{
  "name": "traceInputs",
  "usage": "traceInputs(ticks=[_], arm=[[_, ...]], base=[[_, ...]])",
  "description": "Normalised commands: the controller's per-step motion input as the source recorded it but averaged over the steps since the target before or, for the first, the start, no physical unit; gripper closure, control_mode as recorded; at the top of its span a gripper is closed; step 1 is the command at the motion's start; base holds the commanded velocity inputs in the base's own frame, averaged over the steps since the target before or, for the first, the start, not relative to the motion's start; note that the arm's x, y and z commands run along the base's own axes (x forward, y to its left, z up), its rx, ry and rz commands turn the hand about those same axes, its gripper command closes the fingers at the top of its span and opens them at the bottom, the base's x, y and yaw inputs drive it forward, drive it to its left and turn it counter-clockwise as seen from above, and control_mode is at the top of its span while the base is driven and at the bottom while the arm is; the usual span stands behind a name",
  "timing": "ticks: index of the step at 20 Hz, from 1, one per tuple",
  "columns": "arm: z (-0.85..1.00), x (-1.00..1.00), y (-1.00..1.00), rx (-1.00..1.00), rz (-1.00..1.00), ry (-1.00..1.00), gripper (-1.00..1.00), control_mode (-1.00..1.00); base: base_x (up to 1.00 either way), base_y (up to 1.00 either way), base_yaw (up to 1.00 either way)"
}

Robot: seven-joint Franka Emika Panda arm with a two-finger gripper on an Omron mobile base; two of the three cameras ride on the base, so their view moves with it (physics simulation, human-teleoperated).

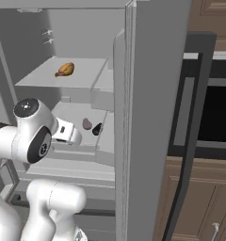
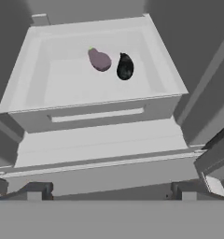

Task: Place one eggplant and one chicken drumstick in each tupperware on the nearby counter, to pack two identical lunches.

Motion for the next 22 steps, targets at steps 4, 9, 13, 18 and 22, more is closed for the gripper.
traceInputs(ticks=[4, 9, 13, 18, 22], arm=[[-0.1, 0.37, 0.24, 0.0, 0.14, -0.12, -1.0, -1.0], [-0.02, 0.35, 0.12, 0.0, 0.09, -0.12, -1.0, -1.0], [0.0, 0.38, 0.0, 0.0, 0.01, 0.0, -1.0, -1.0], [-0.06, 0.38, 0.0, -0.03, 0.0, 0.0, -1.0, -1.0], [-0.05, 0.44, 0.0, -0.05, 0.0, 0.03, -1.0, -1.0]], base=[[0.0, 0.0, 0.0], [0.0, 0.0, 0.0], [0.0, 0.0, 0.0], [0.0, 0.0, 0.0], [0.0, 0.0, 0.0]])
